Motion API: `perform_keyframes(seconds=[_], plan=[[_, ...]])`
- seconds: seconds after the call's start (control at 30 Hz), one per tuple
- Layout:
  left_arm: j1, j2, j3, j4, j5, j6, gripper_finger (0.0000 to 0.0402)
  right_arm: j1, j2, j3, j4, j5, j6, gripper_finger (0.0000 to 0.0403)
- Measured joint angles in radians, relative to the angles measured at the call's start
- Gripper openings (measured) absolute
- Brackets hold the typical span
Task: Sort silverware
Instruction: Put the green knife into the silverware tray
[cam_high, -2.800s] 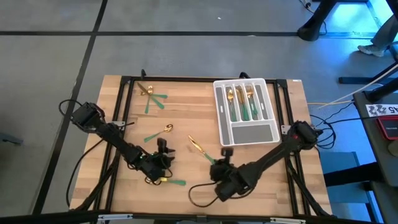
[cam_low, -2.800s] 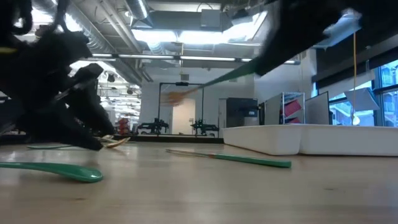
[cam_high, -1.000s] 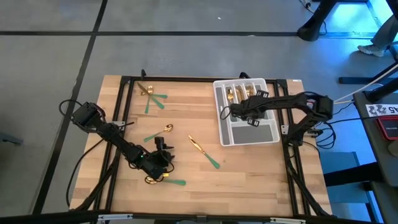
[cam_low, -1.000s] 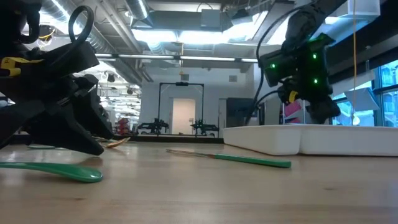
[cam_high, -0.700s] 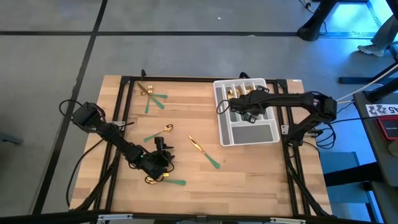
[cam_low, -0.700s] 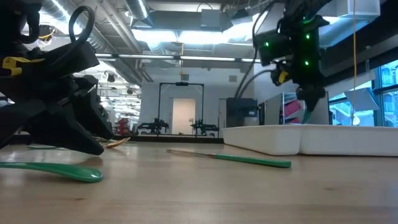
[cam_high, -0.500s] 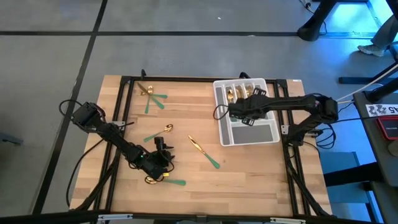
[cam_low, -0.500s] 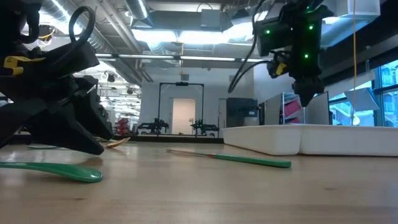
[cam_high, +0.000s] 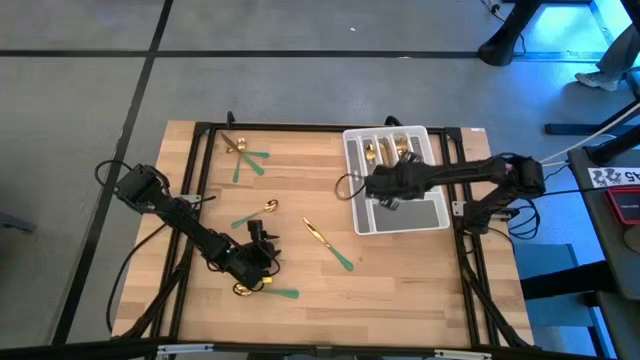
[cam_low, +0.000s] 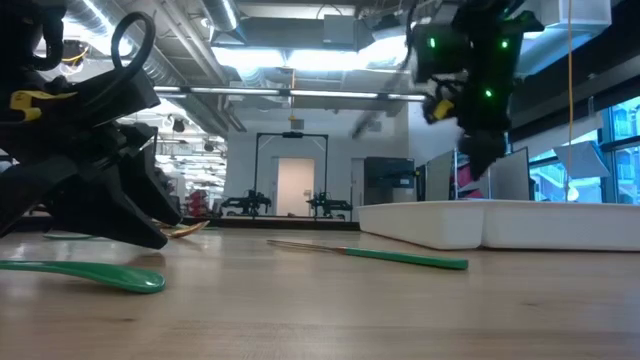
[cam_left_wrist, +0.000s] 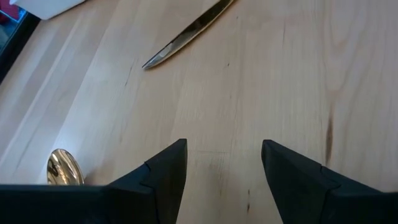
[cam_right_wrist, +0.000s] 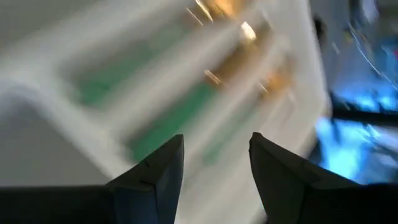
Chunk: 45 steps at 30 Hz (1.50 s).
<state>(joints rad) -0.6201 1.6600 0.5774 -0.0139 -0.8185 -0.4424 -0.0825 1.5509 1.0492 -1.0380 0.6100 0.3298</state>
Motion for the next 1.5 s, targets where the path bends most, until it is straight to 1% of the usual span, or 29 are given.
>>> perform_keyframes(seconds=[0.17,0.3,0.47,0.6,0.73,0.83,0.9,1.03,1.1,1.23,1.33,1.5], plan=[[0.0,0.0,0.0,0.0,0.0,-0.026,0.0198,0.16,0.0,0.0,0.275,-0.048,-0.025,0.0182],[0.0,0.0,0.0,0.0,0.0,-0.034,0.0198,0.307,0.008,0.0,0.52,-0.057,0.012,0.0182],[0.0,0.0,0.0,0.005,0.0,-0.044,0.0198,0.485,0.088,0.001,0.847,0.02,0.033,0.0182],[0.0,0.0,0.0,0.005,-0.003,-0.056,0.0198,0.581,0.203,0.001,0.997,0.133,0.08,0.0182],[0.0,0.0,0.0,0.017,-0.004,-0.059,0.0198,0.593,0.33,0.0,1.012,0.192,0.222,0.0182],[0.002,0.0,0.0,0.038,-0.004,-0.05,0.0198,0.566,0.403,0.0,1.011,0.212,0.291,0.0182],[0.002,0.0,0.0,0.045,-0.005,-0.049,0.0198,0.531,0.429,0.0,1.019,0.181,0.313,0.0182],[0.002,0.0,0.0,0.056,-0.005,-0.049,0.0198,0.47,0.457,0.0,1.088,0.049,0.292,0.0182],[0.002,0.0,0.0,0.058,-0.005,-0.049,0.0198,0.452,0.46,0.0,1.117,-0.004,0.264,0.0182],[0.002,0.0,0.0,0.057,-0.005,-0.055,0.0198,0.429,0.462,0.0,1.115,-0.087,0.264,0.0181],[0.0,0.0,0.0,0.059,-0.005,-0.059,0.0198,0.435,0.478,0.001,1.124,-0.107,0.269,0.0169],[-0.001,0.0,0.0,0.092,-0.004,-0.054,0.0198,0.456,0.503,0.006,1.126,-0.098,0.267,0.0118]])
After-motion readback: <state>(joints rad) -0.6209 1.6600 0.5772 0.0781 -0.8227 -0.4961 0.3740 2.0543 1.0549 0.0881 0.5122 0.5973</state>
